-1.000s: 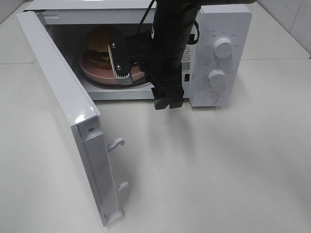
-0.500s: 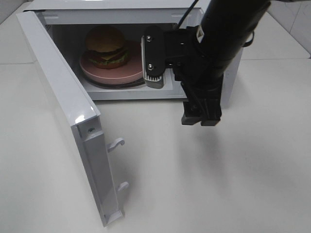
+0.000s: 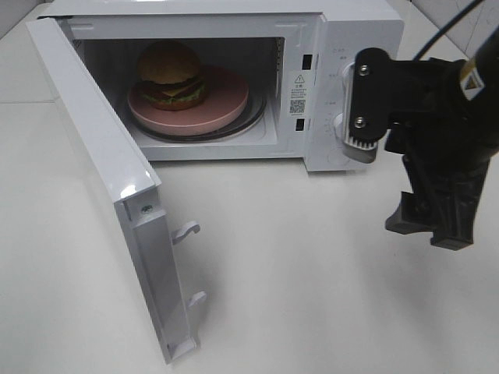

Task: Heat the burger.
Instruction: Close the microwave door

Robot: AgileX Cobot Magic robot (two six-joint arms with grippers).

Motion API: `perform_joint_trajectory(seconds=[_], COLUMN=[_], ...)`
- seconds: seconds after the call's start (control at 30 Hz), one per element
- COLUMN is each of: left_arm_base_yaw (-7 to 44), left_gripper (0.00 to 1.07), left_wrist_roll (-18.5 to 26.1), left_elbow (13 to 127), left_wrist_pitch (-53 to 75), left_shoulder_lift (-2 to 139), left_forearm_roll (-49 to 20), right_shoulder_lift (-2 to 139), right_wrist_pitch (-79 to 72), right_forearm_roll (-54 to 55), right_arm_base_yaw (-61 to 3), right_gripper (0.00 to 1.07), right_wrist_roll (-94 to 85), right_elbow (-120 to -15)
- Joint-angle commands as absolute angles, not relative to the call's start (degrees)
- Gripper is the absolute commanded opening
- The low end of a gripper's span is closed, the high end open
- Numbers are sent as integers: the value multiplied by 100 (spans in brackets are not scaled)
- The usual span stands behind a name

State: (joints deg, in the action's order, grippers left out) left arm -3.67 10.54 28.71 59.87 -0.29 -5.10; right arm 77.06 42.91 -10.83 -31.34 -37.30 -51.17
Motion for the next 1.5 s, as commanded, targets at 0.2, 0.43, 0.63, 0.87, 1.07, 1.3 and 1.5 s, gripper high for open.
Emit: perform_joint_trajectory(seconds=[0.2, 0.43, 0.63, 0.87, 1.07, 1.3, 1.5], left_arm_base_yaw=[-372, -372, -372, -372, -372, -372, -372], left_gripper=[100, 100, 100, 100, 100, 100, 100], left_wrist_roll=[1020, 1020, 1020, 1020, 1020, 1020, 1020], left_elbow=[2859, 2859, 2859, 2859, 2859, 2859, 2859], left_wrist_pitch=[5930, 5930, 5930, 5930, 5930, 5930, 5930], left_shoulder_lift=[-138, -138, -138, -138, -138, -138, -138], left_forearm_roll=[-521, -521, -521, -521, -521, -521, -521], right_shoulder_lift=[7254, 7133, 7128, 6452, 5260, 3673, 2510], right_wrist_pitch=[4286, 4326, 4515, 4584, 4899, 5741, 5695], right_forearm_roll=[-1197, -945, -940, -917, -854, -424, 126], right_arm_base_yaw=[-2280, -1261, -625, -258, -86, -80, -80], right_gripper=[83, 81, 79, 76, 76, 76, 76], right_wrist_roll=[-2320, -768, 138, 539, 539, 149, -252], right_elbow=[-4658, -4624, -4624, -4234, -3707, -3518, -3117])
